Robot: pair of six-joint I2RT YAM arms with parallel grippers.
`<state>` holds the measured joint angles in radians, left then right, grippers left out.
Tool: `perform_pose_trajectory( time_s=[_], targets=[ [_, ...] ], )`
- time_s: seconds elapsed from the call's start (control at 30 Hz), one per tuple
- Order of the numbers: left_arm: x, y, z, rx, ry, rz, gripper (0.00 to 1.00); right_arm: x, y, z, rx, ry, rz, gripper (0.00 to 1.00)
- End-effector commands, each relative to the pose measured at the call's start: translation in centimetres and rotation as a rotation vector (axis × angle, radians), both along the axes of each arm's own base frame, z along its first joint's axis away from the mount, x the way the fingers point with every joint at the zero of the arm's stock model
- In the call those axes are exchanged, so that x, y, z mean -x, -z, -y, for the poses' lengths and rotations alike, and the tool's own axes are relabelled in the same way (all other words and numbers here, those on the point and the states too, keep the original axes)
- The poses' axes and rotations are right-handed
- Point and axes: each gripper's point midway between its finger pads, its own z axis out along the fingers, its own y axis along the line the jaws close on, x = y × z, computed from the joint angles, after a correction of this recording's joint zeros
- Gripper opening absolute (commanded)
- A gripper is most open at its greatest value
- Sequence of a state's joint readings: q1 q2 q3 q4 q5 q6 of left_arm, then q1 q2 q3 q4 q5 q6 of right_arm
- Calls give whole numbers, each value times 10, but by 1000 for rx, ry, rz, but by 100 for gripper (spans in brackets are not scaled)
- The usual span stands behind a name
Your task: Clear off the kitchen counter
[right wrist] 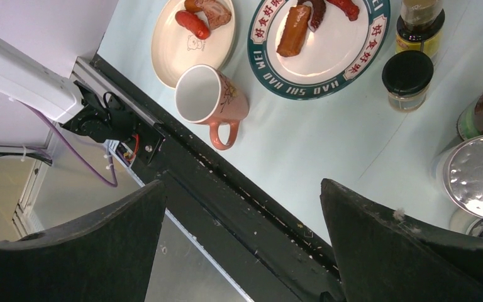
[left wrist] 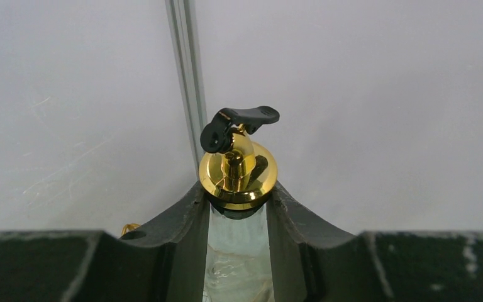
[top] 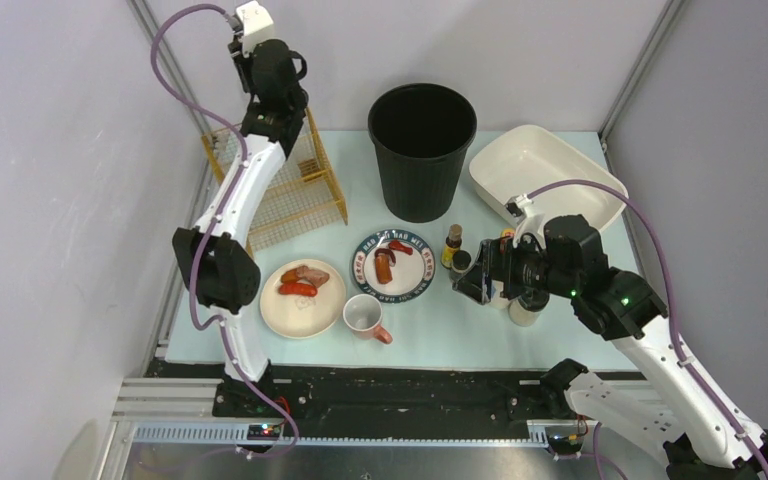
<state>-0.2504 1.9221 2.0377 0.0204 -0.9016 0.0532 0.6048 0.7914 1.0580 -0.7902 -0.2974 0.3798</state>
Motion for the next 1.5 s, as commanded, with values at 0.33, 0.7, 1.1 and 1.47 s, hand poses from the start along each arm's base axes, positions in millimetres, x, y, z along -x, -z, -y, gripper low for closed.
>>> perform_pose_trajectory(
  time_s=[0.33, 0.7, 1.1, 1.47],
  targets=[
    [46, -65, 15, 0, 47, 245, 0, 1, -9, -1, -30, -11, 28, 97],
    [63, -36, 36, -13, 197, 198, 0, 8, -15, 0, -57, -9, 30, 96],
    [67, 1, 22, -10, 158, 125, 0, 16, -15, 2, -68, 5, 10, 95],
    [66, 41, -13, 23, 96, 72, 0, 16, -13, -5, -62, 4, -2, 95]
  ],
)
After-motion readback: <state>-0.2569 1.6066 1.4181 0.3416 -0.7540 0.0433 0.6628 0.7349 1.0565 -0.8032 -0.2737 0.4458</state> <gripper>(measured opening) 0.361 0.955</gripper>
